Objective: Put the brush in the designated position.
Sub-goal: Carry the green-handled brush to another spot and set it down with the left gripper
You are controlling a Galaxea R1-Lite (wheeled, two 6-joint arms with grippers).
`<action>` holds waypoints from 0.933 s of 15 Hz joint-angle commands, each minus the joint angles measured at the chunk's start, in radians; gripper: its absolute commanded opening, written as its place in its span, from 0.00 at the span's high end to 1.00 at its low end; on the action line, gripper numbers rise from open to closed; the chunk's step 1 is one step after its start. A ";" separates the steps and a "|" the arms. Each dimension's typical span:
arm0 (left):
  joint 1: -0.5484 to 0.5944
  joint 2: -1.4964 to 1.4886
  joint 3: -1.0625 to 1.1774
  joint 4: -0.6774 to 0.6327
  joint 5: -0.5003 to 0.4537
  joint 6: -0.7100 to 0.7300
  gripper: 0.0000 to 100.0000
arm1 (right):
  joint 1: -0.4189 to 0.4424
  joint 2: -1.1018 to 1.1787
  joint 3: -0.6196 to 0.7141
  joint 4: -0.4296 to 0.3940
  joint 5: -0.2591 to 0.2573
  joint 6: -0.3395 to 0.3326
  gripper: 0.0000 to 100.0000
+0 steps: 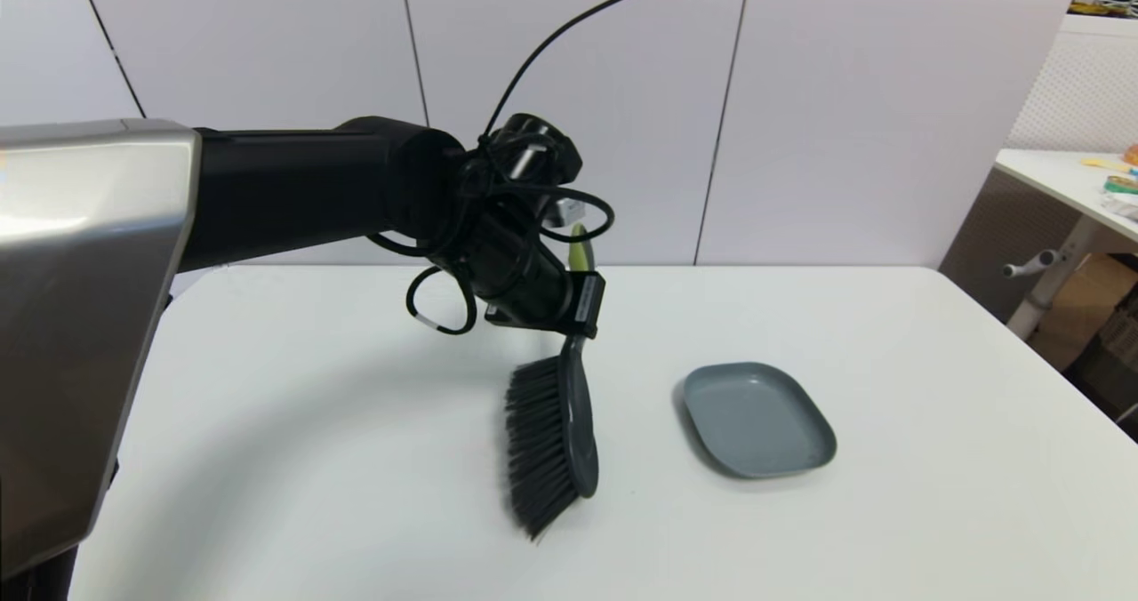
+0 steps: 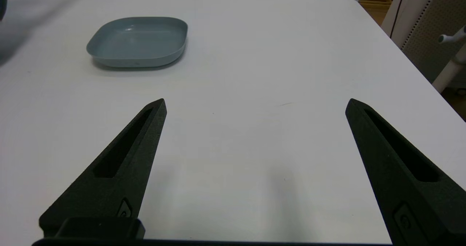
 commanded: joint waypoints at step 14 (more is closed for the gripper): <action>-0.005 -0.057 0.000 0.047 0.104 -0.265 1.00 | 0.000 0.001 0.002 0.001 0.001 -0.001 0.00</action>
